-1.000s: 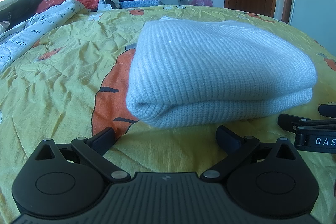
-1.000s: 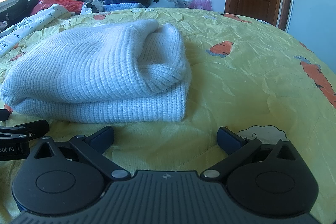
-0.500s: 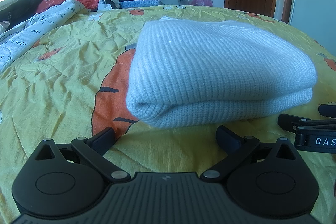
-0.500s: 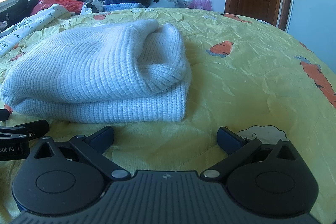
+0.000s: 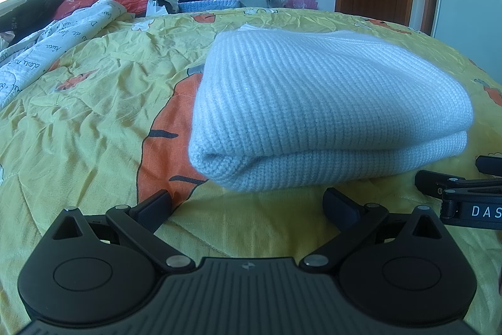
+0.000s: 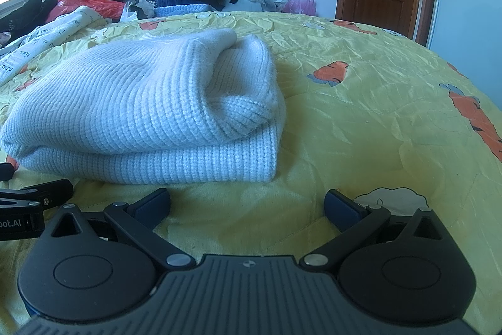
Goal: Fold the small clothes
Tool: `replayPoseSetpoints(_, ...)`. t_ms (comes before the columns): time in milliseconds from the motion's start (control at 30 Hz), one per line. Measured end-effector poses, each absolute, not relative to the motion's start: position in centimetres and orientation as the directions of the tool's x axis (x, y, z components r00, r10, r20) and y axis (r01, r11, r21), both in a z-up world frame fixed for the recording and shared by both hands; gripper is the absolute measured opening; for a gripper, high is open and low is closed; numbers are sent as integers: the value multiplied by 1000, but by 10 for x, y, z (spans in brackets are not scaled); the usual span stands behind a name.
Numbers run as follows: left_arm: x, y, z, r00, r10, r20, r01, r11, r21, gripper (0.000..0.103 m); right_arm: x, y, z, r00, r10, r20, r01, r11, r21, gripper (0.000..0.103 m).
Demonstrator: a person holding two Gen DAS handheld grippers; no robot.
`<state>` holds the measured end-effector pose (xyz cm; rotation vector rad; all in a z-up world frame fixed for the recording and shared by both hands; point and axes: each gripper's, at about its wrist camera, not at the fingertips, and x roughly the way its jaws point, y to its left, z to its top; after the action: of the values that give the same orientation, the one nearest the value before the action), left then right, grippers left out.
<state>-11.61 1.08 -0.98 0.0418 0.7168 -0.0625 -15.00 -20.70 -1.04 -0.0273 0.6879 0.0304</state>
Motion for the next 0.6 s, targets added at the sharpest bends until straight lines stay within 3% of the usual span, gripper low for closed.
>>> replayPoseSetpoints(600, -115, 11, -9, 745, -41, -666, 71, 997, 18, 103, -150, -207, -10, 771, 19, -636, -37, 999, -15, 103)
